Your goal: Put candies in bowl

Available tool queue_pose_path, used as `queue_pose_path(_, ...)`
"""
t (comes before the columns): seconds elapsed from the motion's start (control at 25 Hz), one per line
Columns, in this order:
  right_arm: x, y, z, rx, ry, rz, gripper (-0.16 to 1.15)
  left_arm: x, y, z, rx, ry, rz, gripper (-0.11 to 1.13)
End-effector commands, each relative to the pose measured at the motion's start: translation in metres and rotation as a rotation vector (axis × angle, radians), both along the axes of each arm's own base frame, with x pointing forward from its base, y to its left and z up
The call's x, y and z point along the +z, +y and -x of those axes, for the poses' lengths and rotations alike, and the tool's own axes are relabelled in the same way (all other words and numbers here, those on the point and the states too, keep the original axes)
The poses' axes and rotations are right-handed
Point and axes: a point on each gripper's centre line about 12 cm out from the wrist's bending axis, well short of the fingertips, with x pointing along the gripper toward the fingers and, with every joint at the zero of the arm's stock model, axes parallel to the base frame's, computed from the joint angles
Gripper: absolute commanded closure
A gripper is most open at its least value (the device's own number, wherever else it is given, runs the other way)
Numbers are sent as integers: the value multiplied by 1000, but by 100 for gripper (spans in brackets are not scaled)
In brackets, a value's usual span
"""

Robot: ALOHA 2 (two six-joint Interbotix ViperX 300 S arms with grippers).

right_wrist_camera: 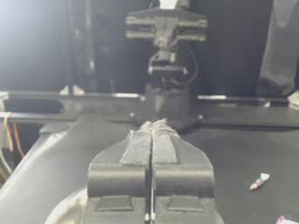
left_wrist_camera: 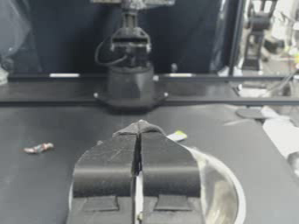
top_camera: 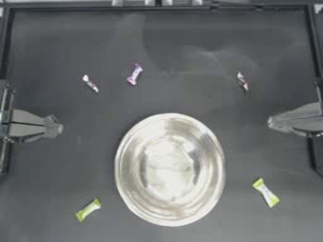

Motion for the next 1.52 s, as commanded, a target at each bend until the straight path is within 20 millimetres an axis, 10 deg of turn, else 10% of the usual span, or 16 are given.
queue_pose_path(0.04,8,1,-2,6,-18,-14,102,6,-1,-8,-4,35,-6,104)
queue_pose_path(0.4,1,2,-1,10,3,4,85,5,-1,-9,-3,84,-2,89)
queue_pose_path(0.72,1,5,-1,30,12,40,3,6,-1,-7,-3,83,0,-9)
queue_pose_path(0.88,-2,3,-3,13,126,-89,-3,1,0,-6,-2,109,-2,7)
queue_pose_path(1.52,-16,4,4,-119,883,-520,2,-6,7,7,38,199,38,-1)
